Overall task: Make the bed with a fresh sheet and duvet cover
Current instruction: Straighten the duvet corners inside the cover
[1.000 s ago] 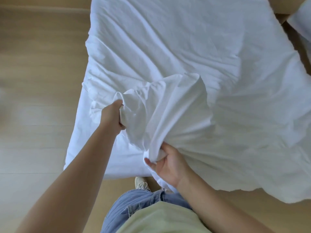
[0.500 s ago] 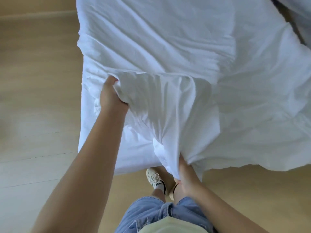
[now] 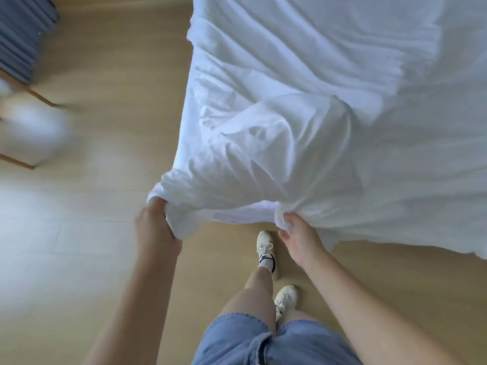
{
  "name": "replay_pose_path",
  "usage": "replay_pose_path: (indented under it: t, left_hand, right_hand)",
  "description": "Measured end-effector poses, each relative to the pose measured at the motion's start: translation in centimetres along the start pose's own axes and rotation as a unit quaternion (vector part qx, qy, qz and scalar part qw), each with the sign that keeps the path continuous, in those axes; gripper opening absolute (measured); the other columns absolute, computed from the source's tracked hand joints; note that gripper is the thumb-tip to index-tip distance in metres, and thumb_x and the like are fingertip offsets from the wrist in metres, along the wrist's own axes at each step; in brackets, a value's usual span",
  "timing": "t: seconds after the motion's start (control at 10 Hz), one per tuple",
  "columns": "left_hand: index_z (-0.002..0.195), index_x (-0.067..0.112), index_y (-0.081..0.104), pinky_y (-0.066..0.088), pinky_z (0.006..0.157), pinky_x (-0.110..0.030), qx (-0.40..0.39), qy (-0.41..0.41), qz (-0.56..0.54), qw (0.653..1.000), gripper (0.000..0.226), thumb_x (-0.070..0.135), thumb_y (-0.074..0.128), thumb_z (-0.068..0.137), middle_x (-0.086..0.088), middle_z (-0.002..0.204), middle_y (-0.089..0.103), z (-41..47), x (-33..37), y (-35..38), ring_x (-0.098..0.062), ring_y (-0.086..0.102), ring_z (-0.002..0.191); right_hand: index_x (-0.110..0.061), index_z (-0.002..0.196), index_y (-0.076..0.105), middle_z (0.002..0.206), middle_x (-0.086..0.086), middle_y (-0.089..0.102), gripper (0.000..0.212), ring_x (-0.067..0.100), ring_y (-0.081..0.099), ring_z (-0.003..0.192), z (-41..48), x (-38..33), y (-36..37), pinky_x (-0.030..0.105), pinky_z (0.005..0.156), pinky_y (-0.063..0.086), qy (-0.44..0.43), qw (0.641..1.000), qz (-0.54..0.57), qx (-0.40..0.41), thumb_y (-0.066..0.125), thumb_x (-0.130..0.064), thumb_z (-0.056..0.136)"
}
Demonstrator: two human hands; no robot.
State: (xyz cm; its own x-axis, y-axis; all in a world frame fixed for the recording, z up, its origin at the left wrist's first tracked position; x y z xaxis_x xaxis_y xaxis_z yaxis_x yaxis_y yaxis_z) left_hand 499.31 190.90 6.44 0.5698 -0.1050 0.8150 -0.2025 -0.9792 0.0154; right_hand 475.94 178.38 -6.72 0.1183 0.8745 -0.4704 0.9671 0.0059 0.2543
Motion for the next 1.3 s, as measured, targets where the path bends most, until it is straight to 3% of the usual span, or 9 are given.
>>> replay_pose_path:
  t: [0.1,0.4,0.5,0.6,0.7,0.8,0.9,1.2,1.3]
  left_hand:
    - [0.081,0.017,0.054,0.051,0.067,-0.024,-0.024,0.038,-0.048,0.998,0.010,0.015,0.048,0.089,0.002,0.081,0.059,0.6,4.3,-0.9,-0.011,0.060,0.069]
    - [0.057,0.013,0.030,0.018,0.047,-0.025,-0.125,0.092,0.443,0.883,0.031,0.029,0.049,0.076,0.000,0.054,0.024,3.7,-8.0,-11.3,-0.010,0.024,0.049]
    - [0.054,0.013,0.036,0.027,0.053,-0.029,-0.197,0.037,0.565,0.801,0.030,0.036,0.047,0.070,0.001,0.051,0.035,6.3,-12.0,-10.8,-0.020,0.033,0.053]
    - [0.079,0.012,0.060,0.044,0.069,-0.030,-0.328,0.038,0.764,0.555,0.017,0.024,0.051,0.086,-0.009,0.082,0.061,8.1,-14.5,-8.4,-0.028,0.057,0.079]
    - [0.115,0.005,0.058,0.044,0.083,-0.031,-0.362,0.065,0.781,0.505,0.030,0.011,0.046,0.088,-0.013,0.117,0.060,9.4,-11.9,-3.4,-0.029,0.057,0.106]
    - [0.128,0.002,0.051,0.041,0.091,-0.035,-0.319,0.048,0.581,0.747,0.037,0.016,0.049,0.094,-0.017,0.127,0.055,10.4,-7.1,4.1,-0.030,0.052,0.116]
    - [0.132,0.014,0.051,0.030,0.089,-0.025,-0.415,-0.061,0.456,0.785,0.047,0.045,0.040,0.098,0.000,0.121,0.051,7.9,-9.5,10.7,-0.015,0.046,0.115]
    - [0.145,0.018,0.033,0.030,0.110,-0.043,-0.468,-0.064,0.626,0.621,0.100,0.082,0.042,0.068,-0.006,0.149,0.033,8.6,-16.9,13.3,-0.030,0.032,0.135]
    - [0.138,0.019,0.044,0.032,0.108,-0.038,-0.487,-0.030,0.588,0.645,0.084,0.070,0.053,0.072,-0.003,0.143,0.043,8.2,-16.8,14.8,-0.027,0.039,0.132]
  right_hand:
    - [-0.012,0.085,0.059,0.095,0.007,0.054,0.010,0.009,0.050,0.072,-0.8,4.0,-4.0,0.018,0.059,0.044,0.050,0.995,-0.046,0.077,0.052,-0.006,0.090]
    - [-0.015,0.106,0.053,0.100,0.011,0.049,0.029,0.022,0.052,0.080,-3.2,4.5,-0.7,0.038,0.068,0.046,0.070,0.991,0.096,0.068,0.051,-0.040,0.092]
    - [-0.018,0.099,0.057,0.095,0.008,0.059,0.036,0.022,0.060,0.087,-3.7,2.5,1.7,0.045,0.088,0.049,0.019,0.997,0.055,0.059,0.044,-0.051,0.092]
    - [-0.019,0.106,0.058,0.101,0.007,0.063,0.043,0.019,0.063,0.092,-3.4,1.7,2.8,0.040,0.077,0.053,-0.014,0.995,0.024,0.100,0.041,-0.057,0.092]
    - [-0.020,0.109,0.059,0.105,0.004,0.065,0.043,0.016,0.064,0.093,-3.9,1.6,3.2,0.037,0.073,0.054,-0.066,0.985,0.028,0.159,0.040,-0.056,0.094]
    - [-0.020,0.099,0.054,0.098,0.001,0.063,0.028,0.015,0.062,0.091,-5.0,0.5,3.6,0.038,0.077,0.053,-0.173,0.963,-0.005,0.206,0.045,-0.046,0.095]
    - [-0.022,0.093,0.051,0.098,-0.005,0.064,0.018,0.015,0.062,0.098,-4.9,-0.9,4.1,0.047,0.093,0.050,-0.225,0.945,-0.087,0.219,0.060,-0.037,0.090]
    - [-0.030,0.091,0.063,0.089,-0.008,0.069,0.019,0.015,0.065,0.089,-5.3,-1.4,0.9,0.042,0.092,0.052,-0.181,0.923,-0.247,0.233,0.047,-0.020,0.097]
    - [-0.027,0.086,0.065,0.081,-0.008,0.068,0.022,0.011,0.063,0.079,-6.2,-1.2,-0.3,0.040,0.087,0.051,-0.168,0.938,-0.201,0.228,0.047,-0.019,0.098]
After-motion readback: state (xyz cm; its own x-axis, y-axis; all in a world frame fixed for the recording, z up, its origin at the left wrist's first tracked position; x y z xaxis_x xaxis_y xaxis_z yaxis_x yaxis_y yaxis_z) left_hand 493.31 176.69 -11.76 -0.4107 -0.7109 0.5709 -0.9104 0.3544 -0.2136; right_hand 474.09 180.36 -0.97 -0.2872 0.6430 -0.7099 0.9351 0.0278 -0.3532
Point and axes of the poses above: each hand's wrist, its own z-axis towards the middle knuckle, its own y-axis out of the palm, x = y × z, the point moved 8 cm from there along z, towards the middle knuckle
